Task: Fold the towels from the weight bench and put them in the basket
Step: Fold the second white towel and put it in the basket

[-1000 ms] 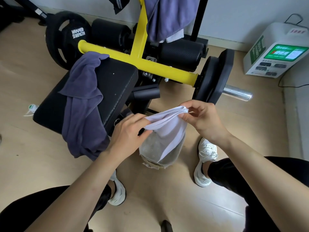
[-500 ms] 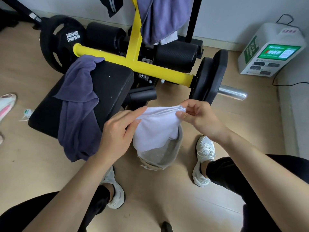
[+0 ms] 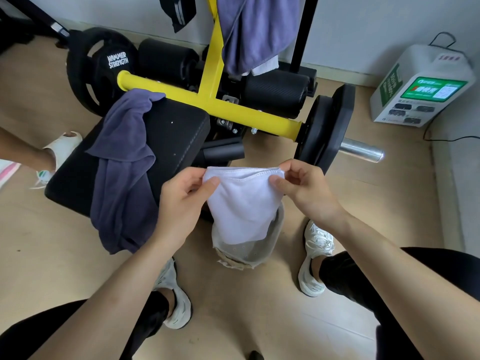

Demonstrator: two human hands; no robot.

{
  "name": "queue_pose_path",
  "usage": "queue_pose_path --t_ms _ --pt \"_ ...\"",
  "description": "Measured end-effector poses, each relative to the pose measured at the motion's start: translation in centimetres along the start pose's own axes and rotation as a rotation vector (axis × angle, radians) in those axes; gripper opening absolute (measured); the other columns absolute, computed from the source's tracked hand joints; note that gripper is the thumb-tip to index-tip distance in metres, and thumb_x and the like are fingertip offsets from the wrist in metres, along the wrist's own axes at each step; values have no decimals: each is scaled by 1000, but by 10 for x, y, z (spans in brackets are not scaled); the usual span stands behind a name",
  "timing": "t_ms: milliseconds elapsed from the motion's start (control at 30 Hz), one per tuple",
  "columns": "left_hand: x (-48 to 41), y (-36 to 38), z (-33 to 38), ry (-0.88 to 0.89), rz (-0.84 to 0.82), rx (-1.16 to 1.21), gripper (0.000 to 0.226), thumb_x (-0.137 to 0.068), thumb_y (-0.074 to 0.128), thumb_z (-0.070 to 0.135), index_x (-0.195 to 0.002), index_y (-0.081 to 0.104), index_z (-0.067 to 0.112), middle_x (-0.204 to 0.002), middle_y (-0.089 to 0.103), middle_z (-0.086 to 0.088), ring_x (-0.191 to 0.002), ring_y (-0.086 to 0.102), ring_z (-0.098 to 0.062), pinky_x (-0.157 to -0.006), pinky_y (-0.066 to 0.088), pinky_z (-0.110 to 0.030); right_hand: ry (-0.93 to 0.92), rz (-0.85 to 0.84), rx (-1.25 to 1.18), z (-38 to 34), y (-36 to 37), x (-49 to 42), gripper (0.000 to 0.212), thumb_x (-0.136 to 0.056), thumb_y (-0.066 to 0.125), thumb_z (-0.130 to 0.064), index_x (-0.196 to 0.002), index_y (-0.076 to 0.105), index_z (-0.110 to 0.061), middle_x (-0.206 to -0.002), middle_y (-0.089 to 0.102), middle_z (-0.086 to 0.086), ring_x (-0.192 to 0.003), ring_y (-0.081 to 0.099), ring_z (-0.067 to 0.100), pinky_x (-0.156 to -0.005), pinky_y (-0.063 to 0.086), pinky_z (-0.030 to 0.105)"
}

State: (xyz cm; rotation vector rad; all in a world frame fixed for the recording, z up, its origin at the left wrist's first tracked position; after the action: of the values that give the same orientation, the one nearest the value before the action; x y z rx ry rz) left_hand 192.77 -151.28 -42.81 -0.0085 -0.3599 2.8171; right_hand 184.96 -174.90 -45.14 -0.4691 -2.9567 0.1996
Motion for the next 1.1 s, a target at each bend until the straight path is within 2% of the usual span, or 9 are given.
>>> queue_pose_path --t_ms 133,233,433,567,667,767,900,1000,1100 --pt "-6 5 -5 -92 -59 196 23 -97 64 24 -111 68 6 -109 72 -17 -95 66 -18 -82 50 -37 24 -104 -150 -10 11 2 13 -93 67 -14 -87 61 -5 -77 62 12 -75 57 23 -75 45 40" --pt "-8 18 -16 -185 -180 258 38 -87 71 32 -116 70 7 -110 75 -7 -102 69 -20 -89 52 -39 15 -119 -255 -22 16 3 9 -98 60 -9 -89 59 -8 -73 60 9 -69 57 20 -68 50 33" --pt "-1 47 -47 -263 -316 -4 21 -88 78 13 -109 74 17 -107 79 0 -103 74 -15 -99 57 -47 -3 -24 -255 -26 -6 -5 3 -98 60 -7 -95 59 -6 -81 57 15 -74 55 24 -63 46 28" --pt "1 51 -27 -151 -319 114 31 -90 74 31 -115 70 13 -110 76 -9 -104 72 -21 -94 56 -44 22 -2 -108 -23 -27 -9 15 -82 70 -4 -89 60 -12 -68 62 -8 -58 54 5 -54 42 16" --pt "2 53 -7 10 -339 7 39 -88 65 49 -107 67 15 -100 67 -18 -88 64 -34 -77 46 -40 27 -122 159 -19 -26 -10 38 -65 81 -22 -100 65 -21 -76 63 -7 -68 55 8 -66 45 23" --pt "3 57 1 77 -369 -58 36 -89 61 52 -103 68 20 -90 65 -11 -80 60 -29 -71 43 -36 -29 -257 388 -23 -5 -2 63 -59 91 -40 -116 65 -32 -88 65 -12 -82 61 5 -76 47 23" --pt "6 62 -1 43 -434 -78 34 -87 61 53 -101 67 23 -90 65 -9 -77 61 -18 -69 44 -32 -154 -285 378 -40 22 6 43 -78 85 -32 -116 67 -24 -101 72 -8 -96 68 10 -83 55 29" --pt "6 61 -7 3 -445 -81 36 -85 64 54 -98 66 21 -88 68 -4 -76 63 -12 -69 47 -32 -136 -216 225 -43 18 6 15 -88 77 -18 -96 69 -9 -87 71 4 -77 66 14 -69 53 35" --pt "8 62 -23 -63 -471 -111 37 -76 73 54 -98 69 25 -91 73 2 -83 70 -13 -73 55 -39 -158 -136 150 -49 7 4 16 -89 75 -15 -87 64 -4 -78 64 0 -71 57 11 -65 46 30"
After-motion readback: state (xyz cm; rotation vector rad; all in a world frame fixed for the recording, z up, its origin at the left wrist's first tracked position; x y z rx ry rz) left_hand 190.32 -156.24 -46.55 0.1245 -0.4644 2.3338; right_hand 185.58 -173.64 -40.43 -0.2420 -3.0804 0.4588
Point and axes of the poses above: each hand's wrist, its own x-axis away from the middle knuckle, its own y-axis out of the palm, z = x × y, the point moved 10 cm from there along -x, towards the middle knuckle
